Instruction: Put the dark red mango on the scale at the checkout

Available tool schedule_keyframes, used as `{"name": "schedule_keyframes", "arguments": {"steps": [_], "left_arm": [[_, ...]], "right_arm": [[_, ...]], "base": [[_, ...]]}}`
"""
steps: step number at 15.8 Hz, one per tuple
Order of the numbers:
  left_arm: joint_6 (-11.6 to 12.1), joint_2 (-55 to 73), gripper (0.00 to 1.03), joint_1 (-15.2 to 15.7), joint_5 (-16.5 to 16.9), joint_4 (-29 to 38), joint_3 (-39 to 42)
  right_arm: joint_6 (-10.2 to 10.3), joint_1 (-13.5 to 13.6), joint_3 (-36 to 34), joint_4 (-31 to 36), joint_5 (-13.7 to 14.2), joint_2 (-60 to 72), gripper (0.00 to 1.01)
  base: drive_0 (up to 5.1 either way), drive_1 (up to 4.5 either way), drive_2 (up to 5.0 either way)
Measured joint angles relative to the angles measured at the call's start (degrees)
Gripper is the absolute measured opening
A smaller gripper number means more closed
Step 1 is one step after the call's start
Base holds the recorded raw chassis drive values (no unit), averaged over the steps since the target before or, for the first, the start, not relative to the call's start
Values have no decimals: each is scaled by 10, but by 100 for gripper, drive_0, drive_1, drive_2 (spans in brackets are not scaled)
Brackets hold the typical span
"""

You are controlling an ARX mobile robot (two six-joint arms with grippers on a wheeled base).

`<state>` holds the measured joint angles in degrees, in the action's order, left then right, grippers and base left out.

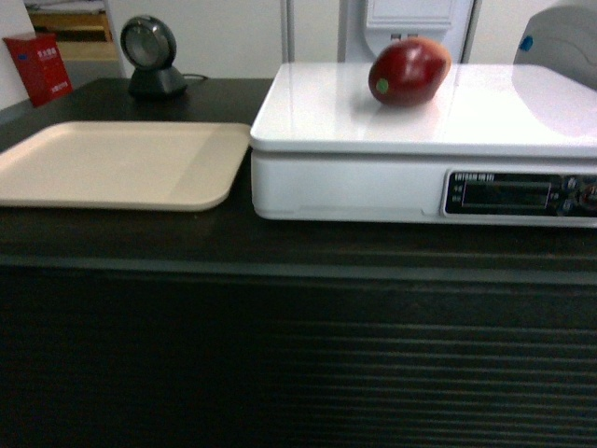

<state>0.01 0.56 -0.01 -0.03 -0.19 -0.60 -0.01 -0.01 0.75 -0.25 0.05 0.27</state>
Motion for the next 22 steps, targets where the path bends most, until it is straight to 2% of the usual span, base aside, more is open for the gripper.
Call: {"name": "schedule_keyframes", "arguments": {"steps": [22], "left_arm": [[0, 0, 98, 0, 0, -2, 0]], "right_arm": [[0, 0, 0, 0, 0, 0, 98]], "base": [[0, 0, 0]]}}
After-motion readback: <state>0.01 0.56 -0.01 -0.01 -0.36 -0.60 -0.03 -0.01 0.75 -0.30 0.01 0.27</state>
